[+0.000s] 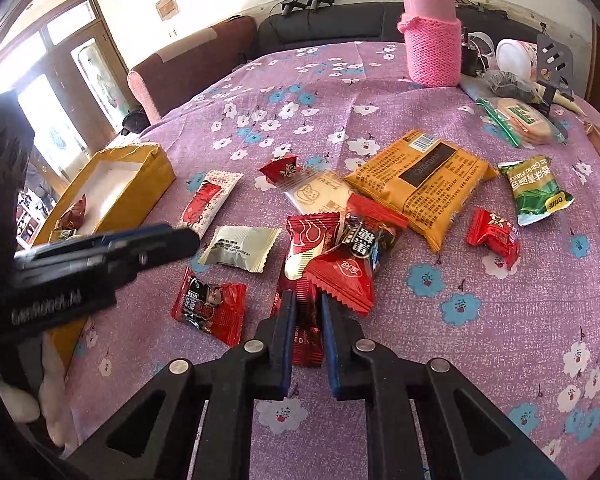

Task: Organize snacks
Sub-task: 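Grasp the dark-red candy bar with the right gripper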

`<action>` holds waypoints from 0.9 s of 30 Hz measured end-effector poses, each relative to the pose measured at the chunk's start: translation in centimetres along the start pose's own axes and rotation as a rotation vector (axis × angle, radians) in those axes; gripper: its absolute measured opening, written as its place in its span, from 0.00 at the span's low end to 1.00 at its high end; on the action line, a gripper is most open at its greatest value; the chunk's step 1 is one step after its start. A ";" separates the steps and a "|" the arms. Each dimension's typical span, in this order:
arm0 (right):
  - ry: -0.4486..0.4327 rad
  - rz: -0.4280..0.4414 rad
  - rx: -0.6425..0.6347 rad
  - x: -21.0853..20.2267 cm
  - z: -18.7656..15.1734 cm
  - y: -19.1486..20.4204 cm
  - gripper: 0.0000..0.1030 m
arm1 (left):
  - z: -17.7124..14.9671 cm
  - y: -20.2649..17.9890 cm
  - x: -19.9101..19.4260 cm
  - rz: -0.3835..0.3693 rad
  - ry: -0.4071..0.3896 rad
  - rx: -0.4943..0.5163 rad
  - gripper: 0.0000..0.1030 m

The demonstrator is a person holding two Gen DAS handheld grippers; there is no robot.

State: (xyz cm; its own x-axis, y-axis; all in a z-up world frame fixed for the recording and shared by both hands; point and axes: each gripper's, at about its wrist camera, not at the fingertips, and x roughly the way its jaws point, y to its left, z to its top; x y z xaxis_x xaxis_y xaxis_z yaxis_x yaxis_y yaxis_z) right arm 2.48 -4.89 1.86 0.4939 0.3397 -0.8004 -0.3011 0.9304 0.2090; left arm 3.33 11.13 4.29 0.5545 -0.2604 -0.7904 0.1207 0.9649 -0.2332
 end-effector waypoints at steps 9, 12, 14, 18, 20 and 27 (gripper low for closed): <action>0.010 0.088 0.037 -0.7 0.0 -1.1 0.16 | 1.9 -0.3 4.4 0.170 0.059 0.132 0.39; 0.012 0.113 0.063 -0.5 -0.1 -1.7 0.29 | 1.6 -0.7 4.3 0.179 0.046 0.167 0.27; 0.005 0.118 0.051 -0.4 -0.2 -1.5 0.38 | 1.4 -0.9 4.2 0.177 0.044 0.186 0.25; -0.014 0.089 -0.014 -0.1 -0.2 0.1 0.48 | 1.1 -1.0 3.2 0.153 0.025 0.179 0.25; -0.022 0.057 -0.029 0.3 0.0 0.7 0.48 | 1.0 -0.7 2.0 0.134 0.003 0.160 0.25; -0.018 0.003 -0.026 0.5 0.1 1.0 0.10 | -0.3 0.4 -4.2 0.090 -0.074 0.099 0.25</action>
State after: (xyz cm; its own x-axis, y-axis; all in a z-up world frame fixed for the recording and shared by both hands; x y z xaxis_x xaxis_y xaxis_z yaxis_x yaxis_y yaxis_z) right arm 2.49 -3.79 1.70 0.5072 0.3451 -0.7897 -0.3234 0.9256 0.1968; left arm 0.77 12.54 7.32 0.6257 -0.1733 -0.7605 0.1461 0.9838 -0.1040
